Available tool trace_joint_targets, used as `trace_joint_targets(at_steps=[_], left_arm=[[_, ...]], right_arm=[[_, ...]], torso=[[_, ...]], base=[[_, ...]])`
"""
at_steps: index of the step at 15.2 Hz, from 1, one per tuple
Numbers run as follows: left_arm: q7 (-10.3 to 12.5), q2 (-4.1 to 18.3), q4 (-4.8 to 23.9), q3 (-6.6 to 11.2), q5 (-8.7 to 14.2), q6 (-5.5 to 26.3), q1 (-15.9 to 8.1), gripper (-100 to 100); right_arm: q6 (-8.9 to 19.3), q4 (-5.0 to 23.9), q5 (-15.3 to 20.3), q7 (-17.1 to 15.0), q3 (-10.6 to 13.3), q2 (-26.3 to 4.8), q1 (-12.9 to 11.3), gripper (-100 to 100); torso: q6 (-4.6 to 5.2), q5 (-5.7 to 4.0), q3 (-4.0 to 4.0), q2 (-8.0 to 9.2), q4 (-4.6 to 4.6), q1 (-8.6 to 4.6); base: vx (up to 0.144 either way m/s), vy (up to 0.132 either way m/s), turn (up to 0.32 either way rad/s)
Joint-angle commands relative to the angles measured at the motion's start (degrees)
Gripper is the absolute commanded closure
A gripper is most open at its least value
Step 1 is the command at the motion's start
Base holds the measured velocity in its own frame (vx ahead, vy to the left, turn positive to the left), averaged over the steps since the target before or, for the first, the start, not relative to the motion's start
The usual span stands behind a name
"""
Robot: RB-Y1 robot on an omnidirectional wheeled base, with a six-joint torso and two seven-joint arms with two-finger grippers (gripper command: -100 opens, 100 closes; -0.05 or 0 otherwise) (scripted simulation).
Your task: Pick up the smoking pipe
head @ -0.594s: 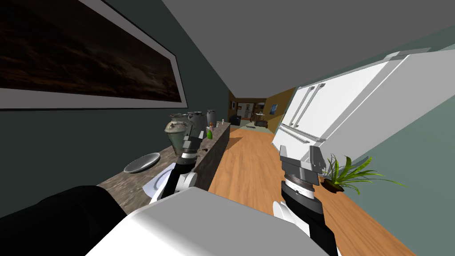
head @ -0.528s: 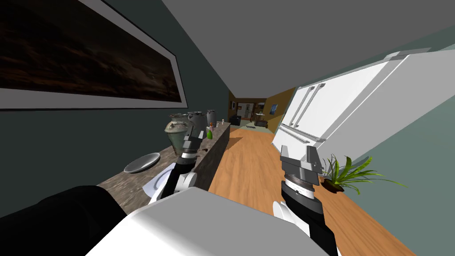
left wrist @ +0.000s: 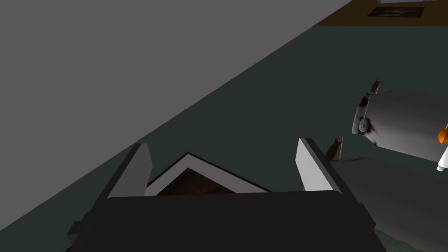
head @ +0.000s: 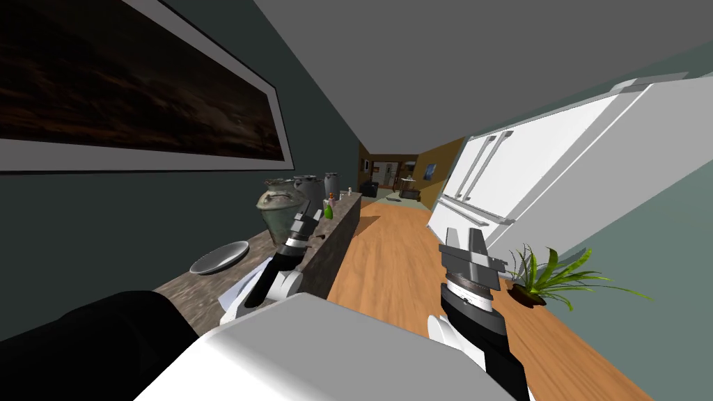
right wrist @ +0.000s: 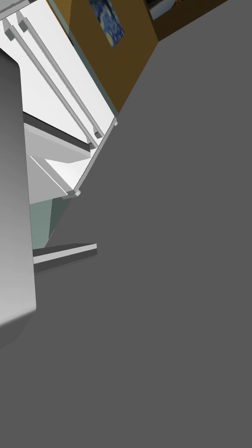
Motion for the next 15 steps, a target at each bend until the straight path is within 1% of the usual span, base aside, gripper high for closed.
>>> trace_joint_targets(at_steps=[1,2,3,4,5,6,7,8,9,10,11,12,13,14,15], left_arm=[[-0.5,2.4,0.3,0.67,2.0,2.9,0.0,-100],[-0.5,2.4,0.3,0.67,2.0,3.3,0.0,-100],[-1.0,4.0,0.6,1.03,3.5,5.0,0.1,-100],[-1.0,4.0,0.6,1.03,3.5,5.7,0.1,-100],[-1.5,5.6,0.8,1.43,5.1,7.2,0.2,-100],[-1.5,5.6,0.8,1.43,5.1,8.2,0.2,-100],[-2.0,7.2,1.2,1.84,6.8,9.6,0.4,-100],[-2.0,7.2,1.2,1.84,6.8,10.7,0.4,-100],[-2.0,7.2,1.2,1.84,6.8,10.9,0.4,-100],[-2.6,8.8,1.5,2.29,8.6,12.5,0.5,-100],[-2.6,8.8,1.5,2.29,8.6,13.7,0.5,-100],[-2.6,8.8,1.5,2.29,8.6,13.7,0.5,-100],[-3.2,10.4,1.8,2.75,10.5,15.7,0.6,-100],[-3.2,10.4,1.8,2.75,10.5,16.7,0.6,-100],[-3.9,12.0,2.2,3.24,12.6,18.2,0.8,-100]], right_arm=[[0.0,0.0,0.0,0.0,0.0,0.0,0.0,0],[0.0,0.0,0.0,0.0,0.0,0.0,0.0,0],[0.0,0.0,0.0,0.0,0.0,0.0,0.0,0],[0.0,0.0,0.0,0.0,0.0,0.0,0.0,0],[0.0,0.0,0.0,0.0,0.0,0.0,0.0,0],[0.0,0.0,0.0,0.0,0.0,0.0,0.0,0],[0.0,0.0,0.0,0.0,0.0,0.0,0.0,0],[0.0,0.0,0.0,0.0,0.0,0.0,0.0,0],[0.0,0.0,0.0,0.0,0.0,0.0,0.0,0],[0.0,0.0,0.0,0.0,0.0,0.0,0.0,0],[0.0,0.0,0.0,0.0,0.0,0.0,0.0,0],[0.0,0.0,0.0,0.0,0.0,0.0,0.0,0],[0.0,0.0,0.0,0.0,0.0,0.0,0.0,0],[0.0,0.0,0.0,0.0,0.0,0.0,0.0,0],[0.0,0.0,0.0,0.0,0.0,0.0,0.0,0]], torso=[[0.0,0.0,0.0,0.0,0.0,0.0],[0.0,0.0,-0.01,-0.01,0.0,-0.01],[0.0,0.0,0.0,-0.01,0.0,-0.01],[0.0,0.0,-0.01,-0.02,0.0,0.0],[0.0,0.0,-0.02,-0.03,-0.01,0.02],[0.0,0.0,-0.02,-0.04,-0.01,0.02],[0.0,0.0,-0.02,-0.04,-0.01,0.01],[0.0,0.0,-0.03,-0.05,-0.01,0.0],[0.0,0.0,-0.03,-0.05,-0.01,-0.01],[0.0,0.0,-0.01,-0.01,-0.01,-0.02],[0.0,-0.01,-0.01,-0.02,0.0,0.0],[0.0,0.0,-0.02,-0.03,-0.01,0.01],[0.0,0.0,0.0,0.0,0.0,0.0],[0.0,0.0,0.0,0.0,0.0,0.01],[0.0,0.0,0.0,0.0,0.0,0.0]], base=[[0.051,0.002,0.015],[0.046,0.001,0.012],[0.051,0.007,0.019],[0.053,0.012,0.014],[0.055,0.011,0.016],[0.051,0.005,0.014],[0.059,-0.001,0.015],[0.058,0.0,0.016],[0.039,0.003,0.007],[0.048,0.008,0.016],[0.054,0.009,0.013],[0.037,0.007,0.005],[0.042,0.008,0.017],[0.046,0.007,0.015],[0.063,0.007,0.023]])
